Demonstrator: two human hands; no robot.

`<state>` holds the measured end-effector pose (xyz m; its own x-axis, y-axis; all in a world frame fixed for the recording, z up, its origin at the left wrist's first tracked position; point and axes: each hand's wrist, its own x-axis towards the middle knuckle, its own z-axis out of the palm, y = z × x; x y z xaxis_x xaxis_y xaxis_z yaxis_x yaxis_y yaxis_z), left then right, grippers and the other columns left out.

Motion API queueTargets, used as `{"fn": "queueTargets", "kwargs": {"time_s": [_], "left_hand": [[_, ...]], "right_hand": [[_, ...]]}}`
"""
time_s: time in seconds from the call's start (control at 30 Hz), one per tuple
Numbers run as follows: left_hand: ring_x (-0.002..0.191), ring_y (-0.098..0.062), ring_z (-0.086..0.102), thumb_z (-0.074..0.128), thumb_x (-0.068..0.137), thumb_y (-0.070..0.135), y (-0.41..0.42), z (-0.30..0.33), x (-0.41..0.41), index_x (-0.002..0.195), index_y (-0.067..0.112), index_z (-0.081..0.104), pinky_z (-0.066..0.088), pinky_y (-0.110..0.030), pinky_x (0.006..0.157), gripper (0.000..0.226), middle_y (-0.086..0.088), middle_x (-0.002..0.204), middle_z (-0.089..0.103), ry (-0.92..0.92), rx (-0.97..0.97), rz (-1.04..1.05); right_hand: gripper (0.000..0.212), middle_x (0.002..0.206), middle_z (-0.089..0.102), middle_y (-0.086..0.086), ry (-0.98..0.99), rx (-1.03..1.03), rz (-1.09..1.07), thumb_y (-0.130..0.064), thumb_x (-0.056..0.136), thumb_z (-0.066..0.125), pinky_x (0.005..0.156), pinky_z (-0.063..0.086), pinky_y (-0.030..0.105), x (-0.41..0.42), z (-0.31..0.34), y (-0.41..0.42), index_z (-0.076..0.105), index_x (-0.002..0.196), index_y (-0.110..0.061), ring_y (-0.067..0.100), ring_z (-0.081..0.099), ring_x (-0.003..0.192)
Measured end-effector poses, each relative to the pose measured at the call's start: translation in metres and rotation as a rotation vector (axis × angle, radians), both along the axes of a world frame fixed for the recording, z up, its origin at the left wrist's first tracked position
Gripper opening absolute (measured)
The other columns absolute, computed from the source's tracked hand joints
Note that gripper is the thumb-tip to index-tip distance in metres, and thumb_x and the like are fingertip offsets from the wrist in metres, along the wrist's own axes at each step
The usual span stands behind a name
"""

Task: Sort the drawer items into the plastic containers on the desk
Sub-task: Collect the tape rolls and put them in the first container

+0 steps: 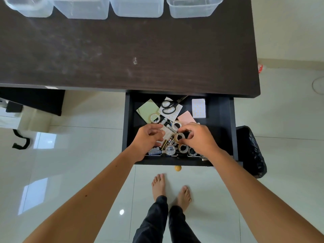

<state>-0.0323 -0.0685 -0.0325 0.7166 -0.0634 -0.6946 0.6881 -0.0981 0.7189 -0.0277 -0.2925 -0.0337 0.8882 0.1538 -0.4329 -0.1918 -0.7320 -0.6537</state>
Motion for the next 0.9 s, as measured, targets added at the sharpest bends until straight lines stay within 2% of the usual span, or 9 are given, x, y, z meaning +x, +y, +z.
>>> {"fn": "queueTargets", "kwargs": {"time_s": [0.1,0.23,0.4,0.47,0.5,0.57,0.67,0.8,0.9], "left_hand": [[0.094,-0.022,0.073,0.072,0.096,0.008,-0.002,0.001,0.002,0.129,0.01,0.065,0.062,-0.03,0.077,0.034,-0.01,0.111,0.073,0.005,-0.008,-0.003],[0.1,-0.026,0.074,0.072,0.096,0.009,-0.003,0.002,0.003,0.129,0.011,0.065,0.064,-0.036,0.087,0.034,-0.009,0.111,0.074,-0.003,-0.005,0.001],[0.095,-0.024,0.073,0.071,0.098,0.01,-0.001,0.0,0.002,0.121,0.009,0.066,0.064,-0.035,0.083,0.024,-0.015,0.109,0.073,-0.013,0.004,0.05],[0.092,-0.023,0.073,0.071,0.098,0.011,-0.001,-0.001,0.003,0.115,0.01,0.065,0.063,-0.036,0.083,0.019,-0.014,0.103,0.072,-0.016,0.004,0.078],[0.09,-0.022,0.073,0.072,0.097,0.011,-0.001,-0.001,0.004,0.113,0.011,0.064,0.063,-0.037,0.083,0.018,-0.012,0.101,0.072,-0.016,0.005,0.092],[0.087,-0.02,0.073,0.072,0.097,0.011,-0.001,-0.002,0.004,0.115,0.011,0.061,0.063,-0.037,0.082,0.021,-0.009,0.097,0.072,-0.015,0.004,0.125],[0.088,-0.022,0.074,0.072,0.097,0.01,-0.001,-0.002,0.005,0.124,0.009,0.056,0.063,-0.038,0.084,0.032,-0.009,0.098,0.073,-0.009,0.003,0.162],[0.091,-0.024,0.074,0.071,0.098,0.01,-0.001,-0.003,0.005,0.128,0.008,0.057,0.063,-0.039,0.087,0.033,-0.01,0.101,0.073,-0.006,-0.009,0.171],[0.095,-0.025,0.075,0.071,0.098,0.011,0.0,-0.001,0.005,0.129,0.006,0.061,0.063,-0.04,0.09,0.033,-0.01,0.103,0.074,-0.008,-0.014,0.152]], "right_hand": [[0.034,0.071,0.062,-0.024,0.009,0.019,0.014,-0.016,0.077,0.094,0.062,0.045,0.018,-0.003,0.0,-0.003,0.08,0.106,-0.026,0.007,0.059,0.059],[0.035,0.084,0.072,-0.012,0.069,0.105,-0.047,-0.009,0.08,0.09,0.068,0.054,0.02,-0.002,-0.006,-0.005,0.078,0.106,-0.028,0.005,0.055,0.06],[0.049,0.096,0.073,-0.005,-0.011,0.185,-0.177,-0.012,0.089,0.083,0.071,0.047,0.004,0.011,-0.004,0.001,0.068,0.13,-0.034,0.002,0.06,0.071],[0.055,0.1,0.07,-0.002,-0.044,0.147,-0.168,-0.012,0.093,0.079,0.075,0.048,0.005,0.015,-0.004,0.005,0.061,0.14,-0.034,0.004,0.06,0.077],[0.052,0.102,0.067,-0.002,-0.057,0.103,-0.137,-0.013,0.094,0.077,0.082,0.052,0.012,0.018,-0.006,0.006,0.063,0.142,-0.029,0.006,0.06,0.08],[0.045,0.106,0.061,-0.003,-0.06,0.019,-0.055,-0.016,0.096,0.076,0.09,0.056,0.028,0.02,-0.009,0.009,0.068,0.14,-0.02,0.004,0.057,0.081],[0.036,0.103,0.056,-0.007,-0.082,0.001,-0.022,-0.013,0.095,0.076,0.081,0.051,0.022,0.022,-0.01,0.012,0.074,0.131,-0.019,0.006,0.057,0.08],[0.023,0.102,0.061,-0.009,-0.089,-0.003,-0.028,-0.015,0.092,0.079,0.078,0.051,0.021,0.021,-0.009,0.011,0.078,0.114,-0.021,0.004,0.059,0.078],[0.014,0.08,0.062,-0.018,-0.04,0.012,-0.059,-0.016,0.092,0.079,0.07,0.048,0.018,0.021,-0.006,0.01,0.078,0.106,-0.021,0.002,0.062,0.073]]}}
